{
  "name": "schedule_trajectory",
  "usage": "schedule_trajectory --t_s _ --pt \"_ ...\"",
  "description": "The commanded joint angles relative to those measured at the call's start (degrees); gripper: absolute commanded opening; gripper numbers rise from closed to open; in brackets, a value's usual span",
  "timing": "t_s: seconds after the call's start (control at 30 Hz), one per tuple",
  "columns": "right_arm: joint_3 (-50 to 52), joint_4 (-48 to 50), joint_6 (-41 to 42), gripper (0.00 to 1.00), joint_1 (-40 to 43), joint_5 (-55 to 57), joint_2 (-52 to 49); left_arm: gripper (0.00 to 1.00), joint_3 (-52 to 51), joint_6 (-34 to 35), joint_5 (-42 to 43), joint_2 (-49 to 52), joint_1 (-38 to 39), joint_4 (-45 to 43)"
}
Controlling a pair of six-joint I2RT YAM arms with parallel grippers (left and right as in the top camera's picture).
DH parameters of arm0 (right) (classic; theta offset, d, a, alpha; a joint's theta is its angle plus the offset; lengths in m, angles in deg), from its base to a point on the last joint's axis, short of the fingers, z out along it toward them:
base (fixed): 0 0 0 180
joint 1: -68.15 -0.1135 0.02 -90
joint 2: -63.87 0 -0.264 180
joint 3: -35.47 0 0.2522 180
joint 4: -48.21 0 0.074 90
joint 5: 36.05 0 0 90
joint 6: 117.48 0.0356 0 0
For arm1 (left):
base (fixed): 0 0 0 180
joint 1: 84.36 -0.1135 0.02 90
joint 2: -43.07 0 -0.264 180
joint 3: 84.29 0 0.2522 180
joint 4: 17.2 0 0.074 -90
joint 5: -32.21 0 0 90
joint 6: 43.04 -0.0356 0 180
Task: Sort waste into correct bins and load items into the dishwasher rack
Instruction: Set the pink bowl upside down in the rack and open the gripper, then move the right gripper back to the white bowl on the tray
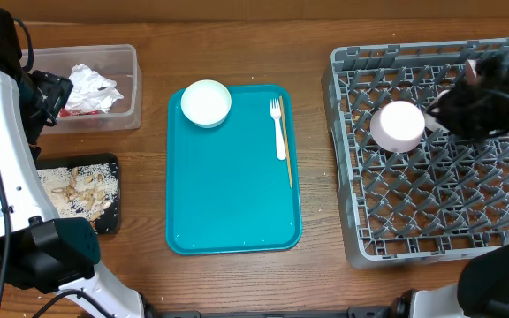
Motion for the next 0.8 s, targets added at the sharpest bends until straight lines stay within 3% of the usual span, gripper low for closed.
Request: schedule_trajectory --t_s 0.0,0.07,0.1,0.17,0.5,0.77 --pt "-0.7 0.2 3.5 0.29 -6.1 7.6 0.4 1.00 0.0 1.2 -0.9 -0.3 0.1 0.1" --pt "-0.7 0.8 3.5 0.37 -10.6 6.6 0.4 1.00 0.0 1.2 -0.9 -0.3 0.1 0.1" --pt "-0.7 1.2 3.5 0.54 -12.7 6.1 0.4 0.99 0.0 1.2 -0.9 -0.3 0.1 0.1" --pt "-0.7 3.5 3.5 1.00 -18.6 4.9 0.4 1.00 0.0 1.2 -0.9 -0.3 0.1 0.1" --pt "-0.7 30.3 3.6 1.00 -42.9 5.0 -5.1 1.00 0.0 1.2 -0.9 -0.3 0.1 0.1" --pt "-0.7 45.1 13.1 0.97 -50.2 8.5 -19.5 1.00 0.0 1.2 -0.9 -0.3 0.1 0.1"
